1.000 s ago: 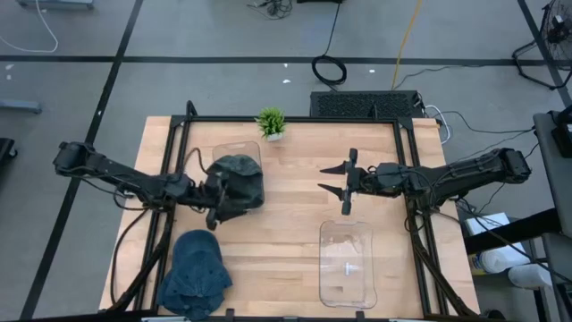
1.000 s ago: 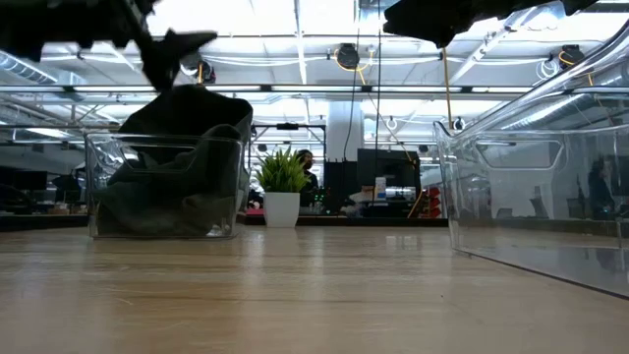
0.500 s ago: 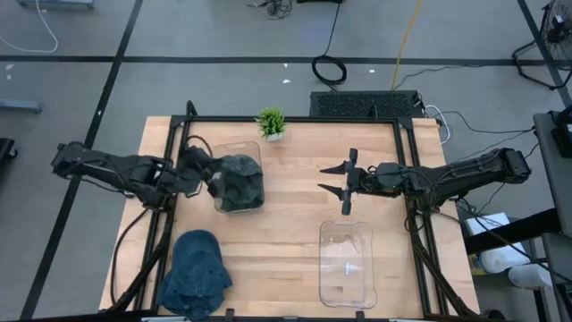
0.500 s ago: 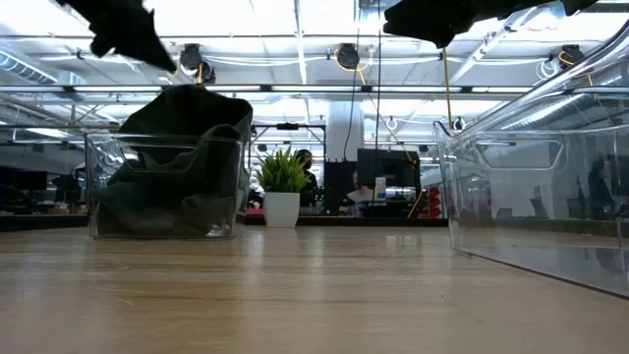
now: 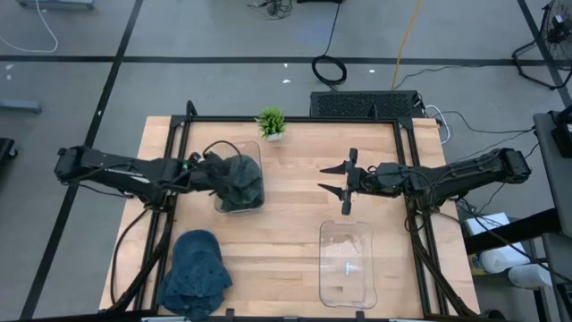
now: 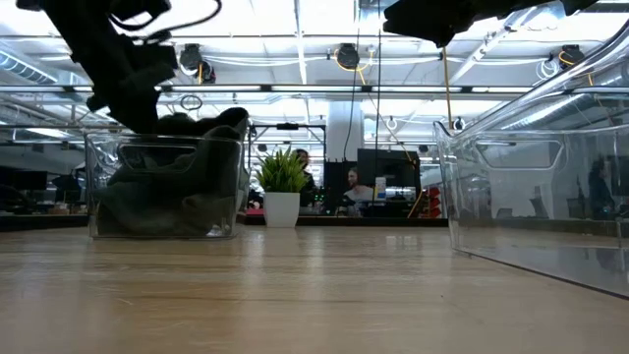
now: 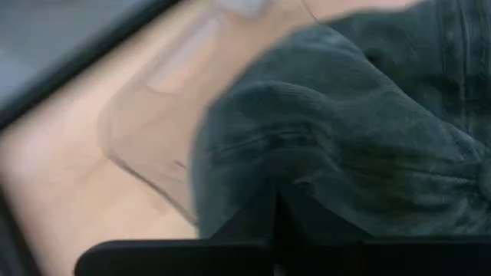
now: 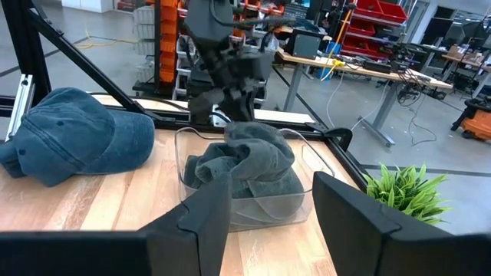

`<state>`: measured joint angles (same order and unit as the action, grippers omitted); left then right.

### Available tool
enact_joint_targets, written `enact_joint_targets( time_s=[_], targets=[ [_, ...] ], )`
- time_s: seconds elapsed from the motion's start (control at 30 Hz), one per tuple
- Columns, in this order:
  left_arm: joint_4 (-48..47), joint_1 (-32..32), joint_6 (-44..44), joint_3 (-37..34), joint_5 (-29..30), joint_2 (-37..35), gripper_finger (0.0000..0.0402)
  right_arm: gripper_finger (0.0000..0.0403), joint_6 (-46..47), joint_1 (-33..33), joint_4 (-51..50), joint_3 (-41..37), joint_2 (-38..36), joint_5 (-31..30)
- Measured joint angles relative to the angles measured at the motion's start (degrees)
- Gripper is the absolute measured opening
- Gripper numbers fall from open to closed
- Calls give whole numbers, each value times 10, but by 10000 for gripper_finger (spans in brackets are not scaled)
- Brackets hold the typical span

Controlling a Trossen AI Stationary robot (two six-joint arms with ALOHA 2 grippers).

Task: Pick & Place hat
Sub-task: Put the black cap into the top transparent bin

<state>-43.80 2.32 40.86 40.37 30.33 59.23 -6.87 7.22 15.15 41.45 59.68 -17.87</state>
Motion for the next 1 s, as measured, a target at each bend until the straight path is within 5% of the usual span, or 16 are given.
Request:
enact_joint_targets(
  time_s=[0.53,0.83,1.0],
  targets=[
    [12,-51,-11,11,-101,129,7,171,0,0,-2,0,0,0],
    [-113,-43,-23,122,-37,75,4,171,0,0,-2,0,0,0],
    [-77,-59,-85,150,-17,75,3,171,2,0,-1,0,0,0]
  ],
)
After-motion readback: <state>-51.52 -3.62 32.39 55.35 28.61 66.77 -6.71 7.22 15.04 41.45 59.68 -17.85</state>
